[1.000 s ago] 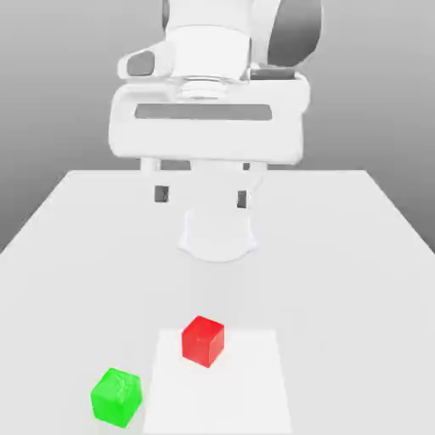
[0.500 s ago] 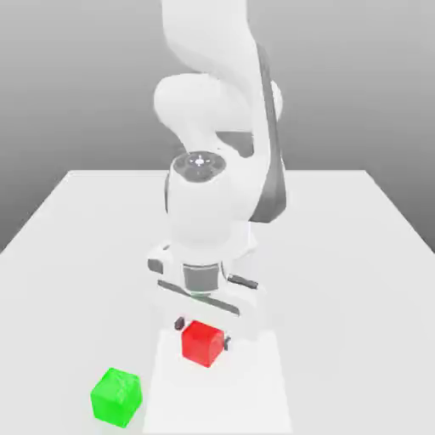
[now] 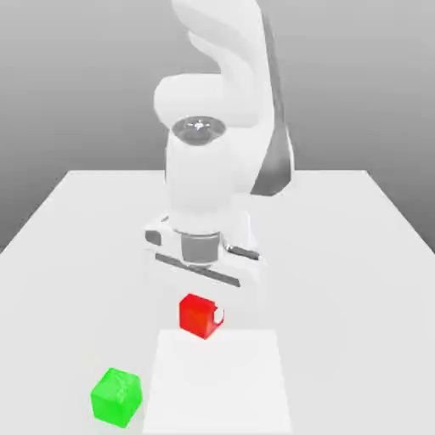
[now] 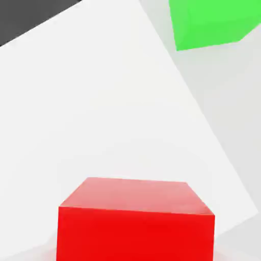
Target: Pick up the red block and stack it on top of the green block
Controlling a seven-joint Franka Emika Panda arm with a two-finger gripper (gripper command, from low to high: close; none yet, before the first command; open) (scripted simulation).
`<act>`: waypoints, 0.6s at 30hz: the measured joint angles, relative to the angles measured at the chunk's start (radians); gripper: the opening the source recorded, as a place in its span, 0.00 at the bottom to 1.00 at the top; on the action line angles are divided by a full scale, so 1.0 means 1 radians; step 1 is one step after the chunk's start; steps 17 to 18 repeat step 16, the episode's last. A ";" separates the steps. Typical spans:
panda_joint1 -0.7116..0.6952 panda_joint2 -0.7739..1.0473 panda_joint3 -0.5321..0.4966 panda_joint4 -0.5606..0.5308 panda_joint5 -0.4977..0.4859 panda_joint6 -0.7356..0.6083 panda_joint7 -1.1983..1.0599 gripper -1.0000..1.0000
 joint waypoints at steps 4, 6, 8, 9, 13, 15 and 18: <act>-0.066 0.056 -0.025 0.140 0.000 -0.084 0.112 0.00; -0.096 0.087 -0.044 0.212 -0.001 -0.125 0.171 0.00; -0.108 0.123 -0.068 0.273 0.001 -0.149 0.218 0.00; -0.109 0.152 -0.071 0.286 0.002 -0.133 0.227 0.00; -0.113 0.281 -0.068 0.303 0.011 -0.021 0.230 1.00; -0.113 0.281 -0.068 0.303 0.011 -0.021 0.230 1.00; -0.113 0.281 -0.068 0.303 0.011 -0.021 0.230 1.00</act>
